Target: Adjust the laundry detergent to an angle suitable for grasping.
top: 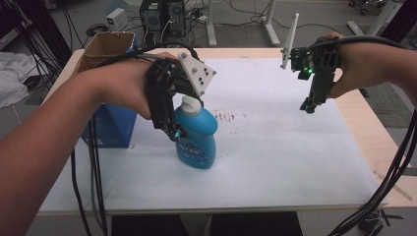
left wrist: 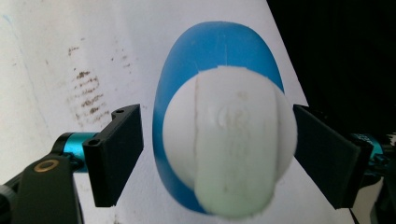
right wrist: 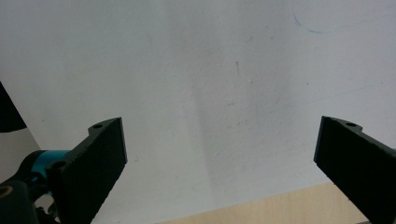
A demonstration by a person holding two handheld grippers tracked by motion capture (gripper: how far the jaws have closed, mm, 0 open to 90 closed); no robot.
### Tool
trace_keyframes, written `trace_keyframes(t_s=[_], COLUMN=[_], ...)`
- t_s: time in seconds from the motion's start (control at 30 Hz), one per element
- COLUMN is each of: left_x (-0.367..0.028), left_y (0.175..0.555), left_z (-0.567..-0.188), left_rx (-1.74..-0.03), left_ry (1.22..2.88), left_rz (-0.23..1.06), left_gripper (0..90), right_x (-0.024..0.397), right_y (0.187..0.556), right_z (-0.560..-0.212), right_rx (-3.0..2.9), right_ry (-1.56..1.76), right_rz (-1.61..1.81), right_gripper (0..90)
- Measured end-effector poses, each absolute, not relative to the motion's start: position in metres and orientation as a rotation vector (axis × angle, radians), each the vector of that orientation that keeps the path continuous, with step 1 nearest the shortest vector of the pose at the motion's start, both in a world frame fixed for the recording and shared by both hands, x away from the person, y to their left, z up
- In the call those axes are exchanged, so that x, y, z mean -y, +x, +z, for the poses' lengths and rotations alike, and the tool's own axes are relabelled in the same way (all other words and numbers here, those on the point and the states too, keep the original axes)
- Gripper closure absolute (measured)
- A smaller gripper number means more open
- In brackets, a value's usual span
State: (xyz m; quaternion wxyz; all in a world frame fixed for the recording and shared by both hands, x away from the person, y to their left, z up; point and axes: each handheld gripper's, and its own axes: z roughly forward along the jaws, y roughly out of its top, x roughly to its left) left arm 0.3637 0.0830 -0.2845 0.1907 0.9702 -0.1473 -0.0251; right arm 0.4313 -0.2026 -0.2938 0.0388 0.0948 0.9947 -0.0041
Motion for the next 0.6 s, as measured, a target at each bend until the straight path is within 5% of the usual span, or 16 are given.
trace_keyframes(t_s=[0.6], left_x=[-0.099], left_y=[0.371], left_z=[-0.249], left_rx=[0.245], left_ry=[2.925], left_rz=[-0.060], left_gripper=[7.0], right_x=[0.192], right_y=[0.434], right_z=[-0.289], right_rx=[-3.054], right_ry=[0.252], right_rz=[0.007], right_gripper=[1.7])
